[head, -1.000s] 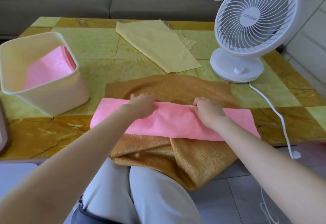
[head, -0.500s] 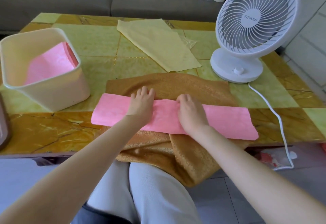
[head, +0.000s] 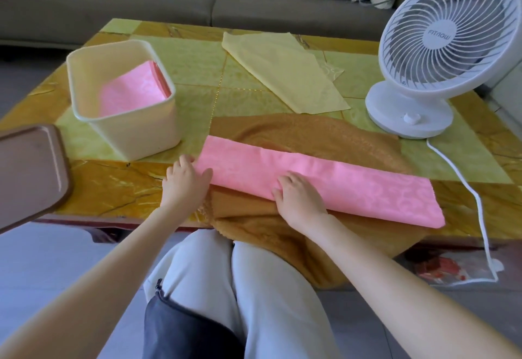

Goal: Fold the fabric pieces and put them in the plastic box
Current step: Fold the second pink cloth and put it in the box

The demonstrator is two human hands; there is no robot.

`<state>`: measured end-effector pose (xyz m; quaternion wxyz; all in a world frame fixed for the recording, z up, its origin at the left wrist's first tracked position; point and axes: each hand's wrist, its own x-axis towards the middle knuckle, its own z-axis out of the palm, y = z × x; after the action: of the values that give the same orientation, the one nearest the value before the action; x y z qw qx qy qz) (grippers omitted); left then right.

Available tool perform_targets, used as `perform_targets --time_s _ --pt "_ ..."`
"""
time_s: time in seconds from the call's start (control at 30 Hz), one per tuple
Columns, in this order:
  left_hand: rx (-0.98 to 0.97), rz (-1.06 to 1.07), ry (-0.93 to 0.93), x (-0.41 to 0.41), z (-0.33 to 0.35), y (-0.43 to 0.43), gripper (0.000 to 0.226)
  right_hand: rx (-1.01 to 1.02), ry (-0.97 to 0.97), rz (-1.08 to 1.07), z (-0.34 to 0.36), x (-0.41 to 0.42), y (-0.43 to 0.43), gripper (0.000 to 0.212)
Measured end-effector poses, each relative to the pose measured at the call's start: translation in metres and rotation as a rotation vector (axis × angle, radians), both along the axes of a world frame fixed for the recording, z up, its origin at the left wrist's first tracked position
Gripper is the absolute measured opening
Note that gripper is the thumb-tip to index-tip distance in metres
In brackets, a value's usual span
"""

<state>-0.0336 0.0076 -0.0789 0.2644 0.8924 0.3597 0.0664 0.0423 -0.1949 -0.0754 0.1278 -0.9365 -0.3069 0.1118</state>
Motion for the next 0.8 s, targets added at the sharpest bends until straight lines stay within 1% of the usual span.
perform_targets --time_s 0.1,0.2,0.27,0.37,0.47,0.57,0.7,0.8 --pt "-0.178 0.029 -0.095 0.002 0.003 0.003 0.049 -0.013 0.024 -0.023 0.004 -0.001 0.001 0.042" --pt "-0.265 0.04 -0.257 0.006 0.011 0.0 0.043 -0.021 0.05 -0.07 0.008 -0.002 0.0 0.039" --pt "-0.203 -0.036 -0.355 0.008 0.02 -0.006 0.036 -0.04 0.073 -0.111 0.011 -0.001 -0.003 0.039" --pt "-0.042 -0.246 -0.481 0.01 0.034 -0.018 0.03 -0.082 0.083 -0.145 0.016 -0.006 0.0 0.044" --pt "0.042 -0.296 -0.561 0.009 0.044 -0.02 0.03 -0.043 0.022 -0.099 0.021 -0.02 0.012 0.054" --pt "0.049 -0.234 -0.54 -0.003 0.041 -0.006 0.031 -0.024 -0.004 -0.018 0.019 -0.034 0.028 0.056" --pt "0.001 -0.138 -0.371 -0.03 0.021 0.016 0.035 -0.127 0.063 -0.036 0.007 -0.043 0.039 0.054" --pt "-0.088 -0.008 -0.268 -0.042 0.008 0.028 0.041 -0.152 0.078 -0.05 0.003 -0.046 0.044 0.055"
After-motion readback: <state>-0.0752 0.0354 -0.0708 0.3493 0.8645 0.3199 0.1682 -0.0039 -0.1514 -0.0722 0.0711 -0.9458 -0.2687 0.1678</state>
